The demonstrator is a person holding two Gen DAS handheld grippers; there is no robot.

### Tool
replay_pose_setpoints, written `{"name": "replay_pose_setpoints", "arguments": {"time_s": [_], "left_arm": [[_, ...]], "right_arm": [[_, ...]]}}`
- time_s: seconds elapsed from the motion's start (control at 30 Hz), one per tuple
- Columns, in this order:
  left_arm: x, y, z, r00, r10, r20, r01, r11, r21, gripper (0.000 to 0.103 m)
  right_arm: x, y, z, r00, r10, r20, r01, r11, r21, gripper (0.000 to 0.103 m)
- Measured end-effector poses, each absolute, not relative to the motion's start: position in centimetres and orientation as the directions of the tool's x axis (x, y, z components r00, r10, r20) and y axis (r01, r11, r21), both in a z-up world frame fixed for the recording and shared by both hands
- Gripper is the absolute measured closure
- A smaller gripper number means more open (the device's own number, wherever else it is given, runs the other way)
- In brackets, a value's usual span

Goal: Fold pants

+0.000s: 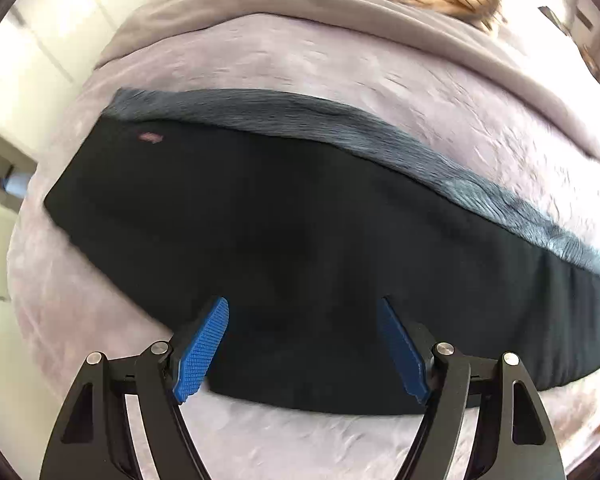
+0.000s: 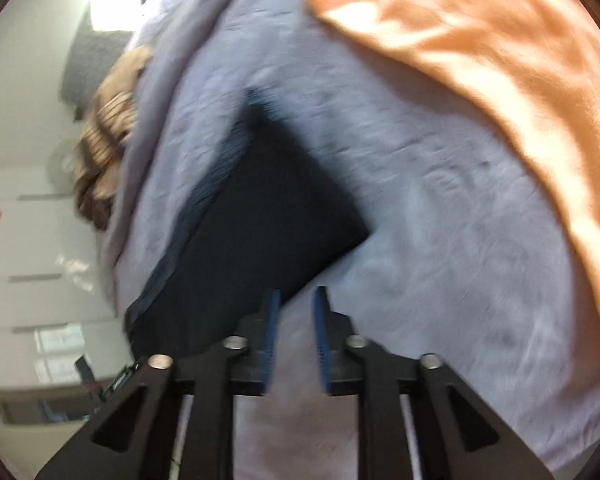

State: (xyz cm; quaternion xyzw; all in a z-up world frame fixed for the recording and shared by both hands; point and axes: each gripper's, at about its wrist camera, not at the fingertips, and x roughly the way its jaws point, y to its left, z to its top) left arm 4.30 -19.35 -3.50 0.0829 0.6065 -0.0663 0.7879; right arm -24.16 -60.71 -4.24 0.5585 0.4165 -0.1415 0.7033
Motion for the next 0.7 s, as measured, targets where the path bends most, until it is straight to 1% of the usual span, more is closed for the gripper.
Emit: {"name": "replay_pose_setpoints", "arguments": {"time_s": [0.03, 0.07, 0.17, 0.23, 0.3, 0.33, 0.47, 0.53, 0.6, 0.7], "left_arm": [[4.5, -18.3, -3.3, 0.254, -0.001, -0.967, 0.191, 0.98, 0.049, 0.025], [4.8, -17.1, -3.2, 0.251, 0.0, -0.968, 0.178, 0.983, 0.046, 0.025], [5.7, -13.5, -3.1, 0.234, 0.005, -0.972, 0.151, 0.988, 0.041, 0.025], [6.0, -11.0, -3.2, 0.221, -0.022, -0.975, 0.143, 0.99, 0.01, 0.025], [6.2, -9.3, -4.1, 0.167, -0.09, -0.982, 0.143, 0.988, -0.066, 0.025], [6.5, -8.2, -5.0, 0.125, -0.138, -0.983, 0.141, 0.983, -0.12, 0.025], [6.9, -6.6, -7.9, -0.002, -0.27, -0.963, 0.128, 0.955, -0.268, 0.025], [6.9, -6.6, -8.8, -0.044, -0.343, -0.938, 0.136, 0.928, -0.346, 0.025], [6.5, -7.4, -9.3, -0.083, -0.403, -0.912, 0.159, 0.898, -0.411, 0.025], [5.8, -8.7, -10.2, -0.139, -0.435, -0.89, 0.196, 0.869, -0.455, 0.025]], "right_arm": [[-23.3, -59.4, -3.9, 0.614, 0.288, -0.735, 0.646, 0.353, 0.677, 0.05], [-22.2, -57.8, -3.6, 0.615, 0.326, -0.718, 0.615, 0.371, 0.695, 0.048], [-18.6, -51.4, -4.0, 0.622, 0.463, -0.632, 0.515, 0.367, 0.775, 0.048], [-15.9, -47.0, -5.0, 0.614, 0.532, -0.583, 0.473, 0.342, 0.812, 0.048], [-12.4, -41.6, -6.5, 0.604, 0.591, -0.535, 0.446, 0.306, 0.841, 0.048], [-11.6, -40.1, -6.9, 0.605, 0.604, -0.518, 0.439, 0.29, 0.851, 0.048], [-7.0, -32.8, -9.5, 0.615, 0.648, -0.45, 0.435, 0.197, 0.878, 0.048], [-5.7, -31.1, -10.1, 0.614, 0.65, -0.449, 0.438, 0.193, 0.878, 0.048], [-4.4, -30.0, -10.8, 0.604, 0.646, -0.466, 0.451, 0.205, 0.869, 0.049], [-3.6, -28.9, -11.8, 0.588, 0.644, -0.489, 0.483, 0.206, 0.851, 0.048]]}}
